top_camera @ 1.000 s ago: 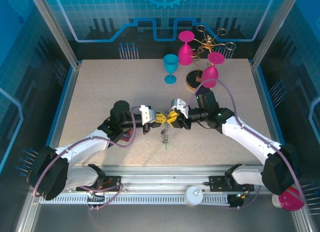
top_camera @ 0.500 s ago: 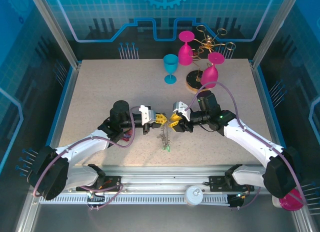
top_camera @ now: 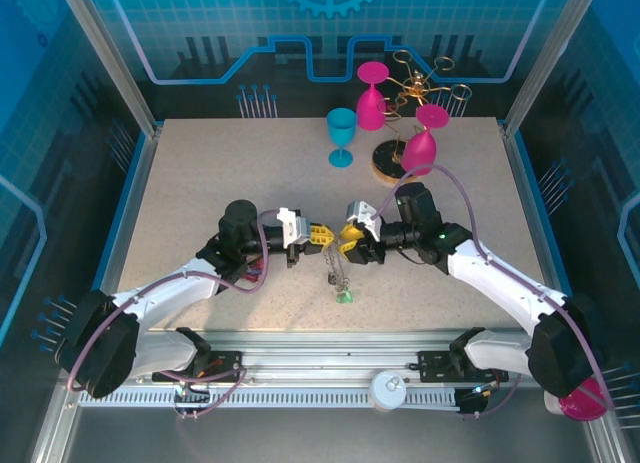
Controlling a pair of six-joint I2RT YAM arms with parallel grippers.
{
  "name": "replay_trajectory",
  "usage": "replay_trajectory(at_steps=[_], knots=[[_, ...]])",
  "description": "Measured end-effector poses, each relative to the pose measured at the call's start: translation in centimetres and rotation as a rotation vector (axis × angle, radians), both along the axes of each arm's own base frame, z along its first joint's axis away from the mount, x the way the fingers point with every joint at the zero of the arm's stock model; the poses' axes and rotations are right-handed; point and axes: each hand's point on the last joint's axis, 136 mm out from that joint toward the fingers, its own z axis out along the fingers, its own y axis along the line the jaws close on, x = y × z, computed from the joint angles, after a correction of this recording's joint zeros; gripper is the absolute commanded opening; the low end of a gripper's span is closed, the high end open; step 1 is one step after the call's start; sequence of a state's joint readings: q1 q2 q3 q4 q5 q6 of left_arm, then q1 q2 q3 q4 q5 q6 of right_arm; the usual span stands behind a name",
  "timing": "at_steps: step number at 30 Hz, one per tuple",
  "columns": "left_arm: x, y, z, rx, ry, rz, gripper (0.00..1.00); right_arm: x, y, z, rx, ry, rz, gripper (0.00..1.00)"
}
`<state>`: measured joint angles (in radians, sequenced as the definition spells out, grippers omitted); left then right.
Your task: Put the keys on the keyring
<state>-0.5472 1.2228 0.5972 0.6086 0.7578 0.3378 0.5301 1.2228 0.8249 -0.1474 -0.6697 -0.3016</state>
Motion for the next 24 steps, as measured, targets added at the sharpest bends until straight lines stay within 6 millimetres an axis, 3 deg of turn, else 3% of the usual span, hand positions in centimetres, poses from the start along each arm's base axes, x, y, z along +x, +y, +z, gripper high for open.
replay_trajectory(at_steps=[4,8,16,24], knots=[[0.0,0.0,0.1,-0.004,-0.003,0.000,0.00,0.3,0.3,-0.4,-0.005,0.004,-0.005,0.10],[0.1,0.0,0.3,-0.014,0.010,0.003,0.00,0.0,0.9,-0.7,-0.018,0.002,0.025,0.03],[0.1,0.1,0.9,-0.039,0.008,-0.004,0.00,0.2,2.0,0.0,-0.025,0.000,0.047,0.00],[0.2,0.4,-0.4,0.011,0.005,0.012,0.00,0.4,0.4,0.3,-0.085,-0.018,-0.001,0.00]])
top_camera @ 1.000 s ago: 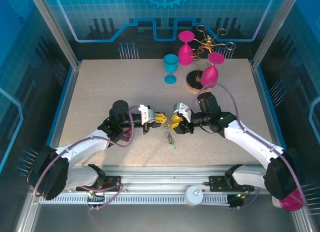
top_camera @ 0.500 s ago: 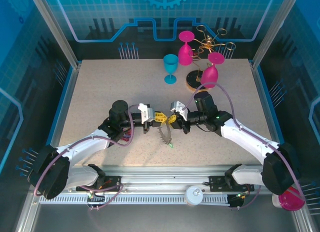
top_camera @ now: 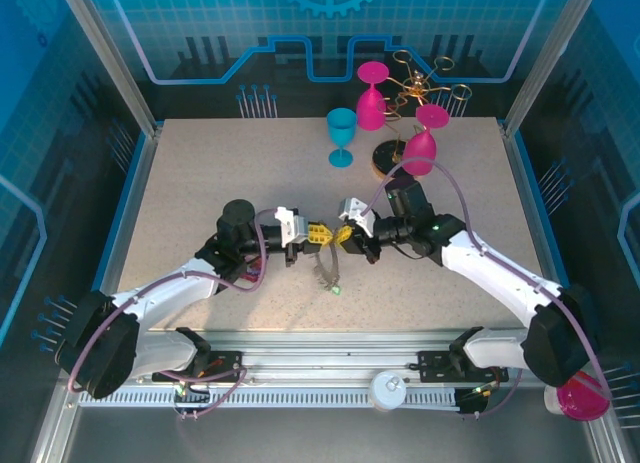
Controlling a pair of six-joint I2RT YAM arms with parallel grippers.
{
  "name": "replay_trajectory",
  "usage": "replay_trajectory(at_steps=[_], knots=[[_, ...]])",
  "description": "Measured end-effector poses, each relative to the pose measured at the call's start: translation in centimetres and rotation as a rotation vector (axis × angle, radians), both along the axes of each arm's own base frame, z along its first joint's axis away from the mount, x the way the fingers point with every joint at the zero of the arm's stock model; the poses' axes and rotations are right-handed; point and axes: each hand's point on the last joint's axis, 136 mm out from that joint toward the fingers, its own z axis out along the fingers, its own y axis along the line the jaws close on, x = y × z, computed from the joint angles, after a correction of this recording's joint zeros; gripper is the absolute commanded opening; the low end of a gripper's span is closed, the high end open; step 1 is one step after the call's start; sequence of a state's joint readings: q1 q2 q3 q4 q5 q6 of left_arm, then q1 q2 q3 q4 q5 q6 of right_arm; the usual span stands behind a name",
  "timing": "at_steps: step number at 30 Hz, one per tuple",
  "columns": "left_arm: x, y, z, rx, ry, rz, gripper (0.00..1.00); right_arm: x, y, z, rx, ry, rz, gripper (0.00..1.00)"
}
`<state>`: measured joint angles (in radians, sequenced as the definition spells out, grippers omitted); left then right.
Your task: Put the keys on the keyring
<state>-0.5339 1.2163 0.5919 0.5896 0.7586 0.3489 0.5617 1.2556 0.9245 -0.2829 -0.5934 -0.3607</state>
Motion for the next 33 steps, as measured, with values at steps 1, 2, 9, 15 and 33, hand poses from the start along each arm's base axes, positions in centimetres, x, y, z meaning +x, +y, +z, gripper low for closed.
replay_trajectory(at_steps=[1,2,9,15,33], knots=[[0.2,0.1,-0.4,0.016,0.002,0.012,0.00,-0.1,-0.3,0.3,-0.008,-0.015,-0.005,0.00],[0.3,0.2,-0.8,0.029,0.005,0.023,0.00,-0.2,-0.6,0.7,-0.011,-0.030,-0.009,0.00],[0.8,0.2,-1.5,0.089,-0.009,0.044,0.00,-0.3,-1.7,1.1,-0.076,-0.075,-0.042,0.00],[1.0,0.3,-1.8,0.121,-0.003,0.052,0.05,-0.2,-1.4,1.4,-0.118,-0.096,-0.045,0.00],[5.5,11.6,1.7,-0.099,-0.001,0.781,0.83,3.1,4.9,2.2,-0.146,-0.182,-0.029,0.00]])
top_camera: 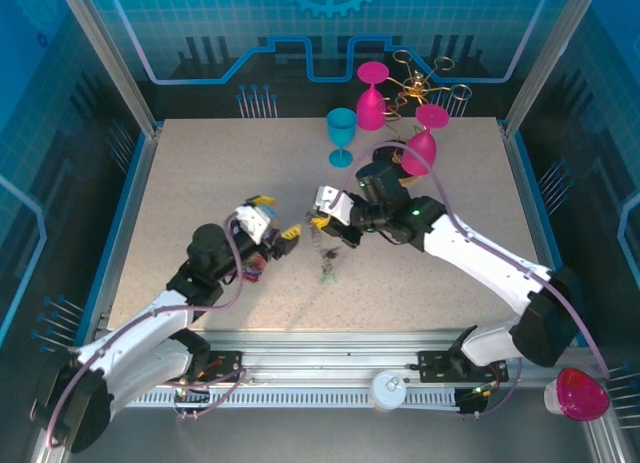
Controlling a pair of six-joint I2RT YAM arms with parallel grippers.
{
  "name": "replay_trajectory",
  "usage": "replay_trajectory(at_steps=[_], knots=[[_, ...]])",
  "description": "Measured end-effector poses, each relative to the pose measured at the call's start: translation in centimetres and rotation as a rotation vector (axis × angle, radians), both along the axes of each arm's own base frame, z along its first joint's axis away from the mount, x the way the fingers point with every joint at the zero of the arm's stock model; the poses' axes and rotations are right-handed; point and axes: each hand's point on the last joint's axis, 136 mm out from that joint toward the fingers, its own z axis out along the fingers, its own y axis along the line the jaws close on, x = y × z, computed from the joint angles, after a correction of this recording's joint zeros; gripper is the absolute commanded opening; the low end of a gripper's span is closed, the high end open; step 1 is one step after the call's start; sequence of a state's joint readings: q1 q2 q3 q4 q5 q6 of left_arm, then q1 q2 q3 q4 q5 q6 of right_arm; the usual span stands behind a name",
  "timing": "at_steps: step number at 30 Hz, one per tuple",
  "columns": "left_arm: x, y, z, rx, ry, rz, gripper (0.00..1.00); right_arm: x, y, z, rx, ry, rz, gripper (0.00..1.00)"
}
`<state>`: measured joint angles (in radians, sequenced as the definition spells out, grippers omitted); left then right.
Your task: Put the keys on the keyring
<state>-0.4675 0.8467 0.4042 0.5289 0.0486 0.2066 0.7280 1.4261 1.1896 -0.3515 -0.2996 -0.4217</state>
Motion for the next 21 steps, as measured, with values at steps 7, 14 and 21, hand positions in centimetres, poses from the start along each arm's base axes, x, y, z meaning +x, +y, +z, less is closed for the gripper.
replay_trajectory(at_steps=[7,14,21], knots=[[0.7,9.1,4.5,-0.212,-0.092,0.446,0.84,0.7,5.0,-1.4,0.093,0.029,0.027,0.00],[1.2,11.0,2.8,-0.246,-0.023,0.557,0.81,1.5,1.0,-7.6,0.023,0.118,-0.054,0.00],[2.6,10.8,-0.3,-0.201,0.070,0.590,0.82,2.8,-6.3,-12.7,-0.215,0.151,-0.182,0.06]])
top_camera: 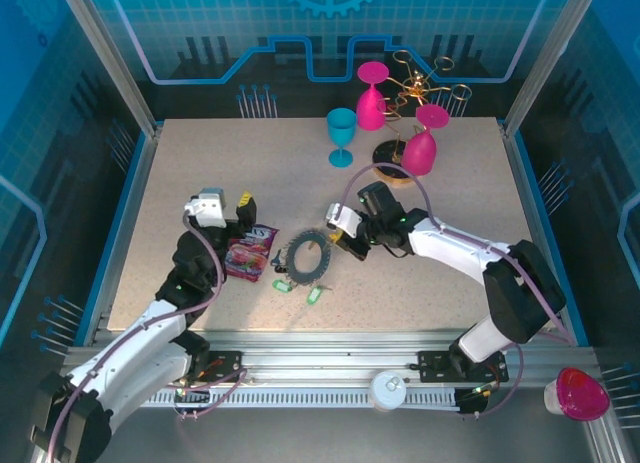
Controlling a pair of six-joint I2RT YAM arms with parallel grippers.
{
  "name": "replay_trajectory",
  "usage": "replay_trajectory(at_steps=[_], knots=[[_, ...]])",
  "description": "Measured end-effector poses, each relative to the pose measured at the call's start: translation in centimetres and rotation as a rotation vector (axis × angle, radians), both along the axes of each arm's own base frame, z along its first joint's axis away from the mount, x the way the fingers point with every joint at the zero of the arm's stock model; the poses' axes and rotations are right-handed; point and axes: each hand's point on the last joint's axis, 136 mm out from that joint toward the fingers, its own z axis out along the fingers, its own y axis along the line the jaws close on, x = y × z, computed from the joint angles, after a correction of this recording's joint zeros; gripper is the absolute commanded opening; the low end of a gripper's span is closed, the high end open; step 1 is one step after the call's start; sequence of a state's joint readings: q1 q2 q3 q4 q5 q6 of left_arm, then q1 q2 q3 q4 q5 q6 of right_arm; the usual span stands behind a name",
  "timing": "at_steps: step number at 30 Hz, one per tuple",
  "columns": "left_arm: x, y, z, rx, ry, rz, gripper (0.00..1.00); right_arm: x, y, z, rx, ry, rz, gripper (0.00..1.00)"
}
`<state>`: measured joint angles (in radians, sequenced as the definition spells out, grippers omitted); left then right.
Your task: Put the keys on the keyring
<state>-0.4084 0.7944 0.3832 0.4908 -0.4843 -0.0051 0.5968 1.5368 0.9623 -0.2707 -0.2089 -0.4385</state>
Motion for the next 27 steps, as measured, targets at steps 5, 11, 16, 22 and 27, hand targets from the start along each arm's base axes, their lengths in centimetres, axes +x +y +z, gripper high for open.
replay_trajectory(at_steps=[5,11,16,22,27], knots=[[1.2,0.2,-2.4,0.037,0.068,0.031,0.83,0.3,-5.1,-1.9,-0.230,-0.071,-0.055,0.23],[2.2,0.6,-5.5,0.095,0.137,0.061,0.84,1.0,-11.0,-4.2,-0.546,-0.134,-0.102,0.38],[2.7,1.5,-7.0,0.141,0.173,0.094,0.88,1.8,-15.7,-4.4,-0.637,-0.135,-0.254,0.43],[3.9,4.6,-9.4,0.164,0.231,0.172,0.89,5.4,-19.7,1.9,-0.124,-0.311,-0.709,0.58],[4.2,6.4,-13.8,0.162,0.302,0.182,0.91,6.2,-21.5,-0.6,0.117,-0.353,-0.844,0.58]])
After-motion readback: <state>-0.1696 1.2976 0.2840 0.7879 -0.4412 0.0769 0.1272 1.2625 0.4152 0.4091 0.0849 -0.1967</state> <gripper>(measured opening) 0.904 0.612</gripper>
